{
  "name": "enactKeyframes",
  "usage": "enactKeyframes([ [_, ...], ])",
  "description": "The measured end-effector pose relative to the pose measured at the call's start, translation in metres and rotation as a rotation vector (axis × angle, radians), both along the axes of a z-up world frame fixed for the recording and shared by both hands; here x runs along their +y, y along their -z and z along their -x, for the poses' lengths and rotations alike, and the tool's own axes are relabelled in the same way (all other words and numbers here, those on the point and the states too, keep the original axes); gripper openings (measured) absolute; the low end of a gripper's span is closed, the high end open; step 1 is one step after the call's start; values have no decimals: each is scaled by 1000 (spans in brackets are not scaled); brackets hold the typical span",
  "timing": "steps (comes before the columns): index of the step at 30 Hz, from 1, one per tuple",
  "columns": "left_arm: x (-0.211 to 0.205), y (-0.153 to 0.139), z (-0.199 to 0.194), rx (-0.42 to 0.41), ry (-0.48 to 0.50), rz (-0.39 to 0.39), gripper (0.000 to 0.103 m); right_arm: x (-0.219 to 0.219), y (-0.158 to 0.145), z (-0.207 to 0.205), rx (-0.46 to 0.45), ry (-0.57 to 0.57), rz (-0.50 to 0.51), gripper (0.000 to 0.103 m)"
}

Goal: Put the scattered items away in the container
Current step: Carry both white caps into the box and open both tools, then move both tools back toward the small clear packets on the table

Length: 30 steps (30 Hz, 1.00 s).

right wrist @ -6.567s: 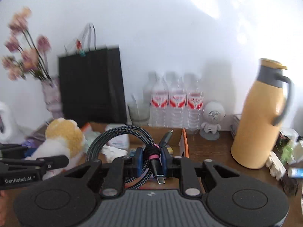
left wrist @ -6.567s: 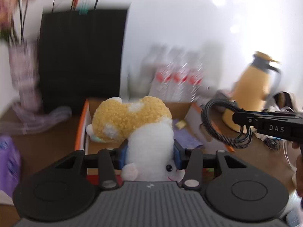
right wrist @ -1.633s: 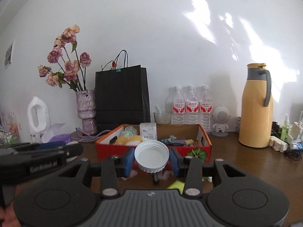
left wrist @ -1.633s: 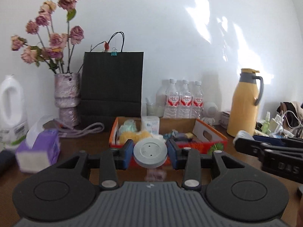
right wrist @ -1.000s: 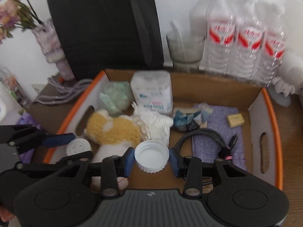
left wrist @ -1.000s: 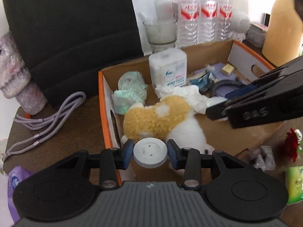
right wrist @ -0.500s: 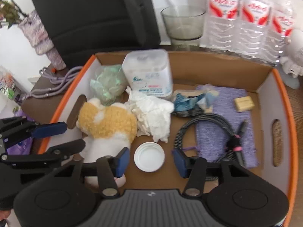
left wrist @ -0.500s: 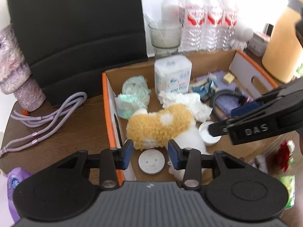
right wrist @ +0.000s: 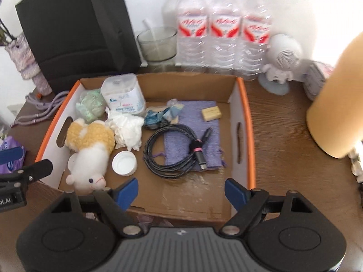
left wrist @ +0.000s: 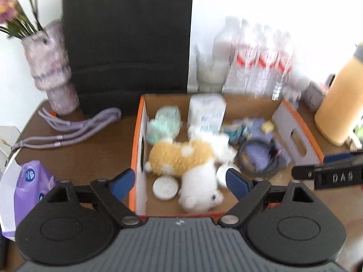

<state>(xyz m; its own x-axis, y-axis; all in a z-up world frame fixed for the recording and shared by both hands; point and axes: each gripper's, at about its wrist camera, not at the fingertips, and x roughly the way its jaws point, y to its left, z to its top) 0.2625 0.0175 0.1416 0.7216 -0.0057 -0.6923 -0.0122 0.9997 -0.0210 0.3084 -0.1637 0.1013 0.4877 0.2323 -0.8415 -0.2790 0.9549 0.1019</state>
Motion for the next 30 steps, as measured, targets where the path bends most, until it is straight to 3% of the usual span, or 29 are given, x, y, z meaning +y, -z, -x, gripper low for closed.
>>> enactKeyframes([
  [2,-7,-6,24,-184,-2,-9,91,-9,-9,22,-155,22,-76,83],
  [4,-14,-3,52,-366,8,-7,94,-18,-13,52,-375,42,-132,85],
  [6,-22,1,68,-421,43,0,94,-22,-9,74,-506,52,-150,88],
  [10,-31,6,80,-424,80,-7,94,-25,-5,87,-515,45,-174,88],
  [19,-24,22,104,-380,22,46,96,-23,-5,122,-550,60,-162,88],
  [25,-21,60,193,-352,-15,21,99,-38,13,209,-591,57,-164,88],
  [30,-17,95,280,-313,-65,31,100,-59,55,291,-526,89,-202,89],
])
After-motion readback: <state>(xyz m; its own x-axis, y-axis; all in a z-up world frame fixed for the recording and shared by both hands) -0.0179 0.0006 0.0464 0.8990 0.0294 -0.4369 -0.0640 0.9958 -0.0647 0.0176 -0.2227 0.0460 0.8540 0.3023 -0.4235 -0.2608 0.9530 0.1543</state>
